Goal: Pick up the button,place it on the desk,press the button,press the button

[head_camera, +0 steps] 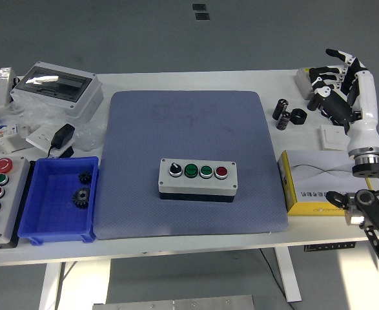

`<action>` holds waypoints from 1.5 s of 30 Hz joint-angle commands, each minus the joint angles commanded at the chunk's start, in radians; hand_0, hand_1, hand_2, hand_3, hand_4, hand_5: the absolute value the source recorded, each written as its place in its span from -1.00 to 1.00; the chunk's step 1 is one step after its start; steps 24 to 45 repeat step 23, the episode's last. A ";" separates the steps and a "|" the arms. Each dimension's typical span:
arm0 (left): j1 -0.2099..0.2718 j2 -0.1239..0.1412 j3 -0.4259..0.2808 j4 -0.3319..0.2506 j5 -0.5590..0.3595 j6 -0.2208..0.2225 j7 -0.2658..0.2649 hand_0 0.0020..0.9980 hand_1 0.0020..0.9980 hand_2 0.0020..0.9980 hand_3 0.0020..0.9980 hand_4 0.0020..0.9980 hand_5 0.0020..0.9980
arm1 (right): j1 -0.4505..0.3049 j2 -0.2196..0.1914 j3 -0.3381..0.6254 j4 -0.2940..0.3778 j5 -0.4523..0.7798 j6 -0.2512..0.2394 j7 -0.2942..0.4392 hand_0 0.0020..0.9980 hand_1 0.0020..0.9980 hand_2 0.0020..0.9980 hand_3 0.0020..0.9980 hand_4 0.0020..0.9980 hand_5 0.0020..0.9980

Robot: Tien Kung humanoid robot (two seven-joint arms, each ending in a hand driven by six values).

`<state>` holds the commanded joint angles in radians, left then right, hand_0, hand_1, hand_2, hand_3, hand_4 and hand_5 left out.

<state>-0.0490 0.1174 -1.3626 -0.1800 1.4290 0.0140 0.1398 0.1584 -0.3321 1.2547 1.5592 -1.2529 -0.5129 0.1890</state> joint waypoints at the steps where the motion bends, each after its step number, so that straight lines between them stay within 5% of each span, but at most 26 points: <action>1: -0.001 -0.002 0.001 0.000 -0.002 0.000 -0.001 0.25 0.20 0.05 0.20 0.24 -0.08 | -0.003 0.002 0.002 0.000 0.001 0.000 0.001 0.47 0.52 0.58 0.63 0.46 -0.41; 45: -0.004 -0.008 -0.001 0.000 -0.006 0.001 0.007 0.25 0.19 0.07 0.20 0.27 -0.07 | -0.022 0.035 -0.001 -0.011 -0.041 -0.017 -0.001 0.49 0.53 0.56 0.54 0.38 -0.35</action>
